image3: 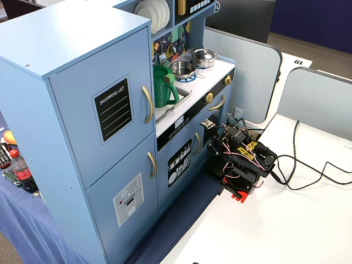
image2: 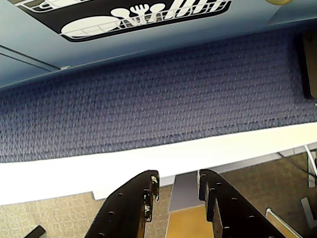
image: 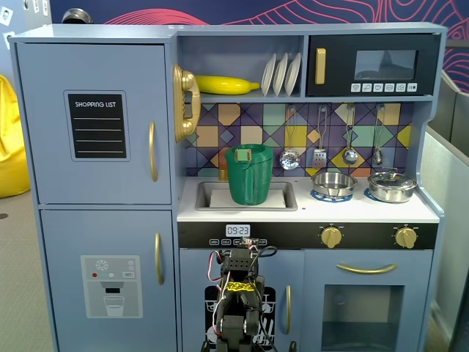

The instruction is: Open the left cabinet door

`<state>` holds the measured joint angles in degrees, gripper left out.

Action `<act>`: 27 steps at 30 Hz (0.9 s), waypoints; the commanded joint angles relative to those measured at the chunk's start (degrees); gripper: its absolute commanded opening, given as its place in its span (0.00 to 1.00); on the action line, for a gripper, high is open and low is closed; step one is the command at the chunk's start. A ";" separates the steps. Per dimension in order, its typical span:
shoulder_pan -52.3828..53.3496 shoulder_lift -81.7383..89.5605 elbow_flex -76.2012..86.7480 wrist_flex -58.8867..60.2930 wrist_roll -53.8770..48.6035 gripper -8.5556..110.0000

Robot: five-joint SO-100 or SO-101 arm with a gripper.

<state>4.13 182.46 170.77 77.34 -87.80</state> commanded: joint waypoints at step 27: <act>-33.40 -20.39 -34.63 -35.24 -4.83 0.07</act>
<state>-21.71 168.93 152.75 50.71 -87.63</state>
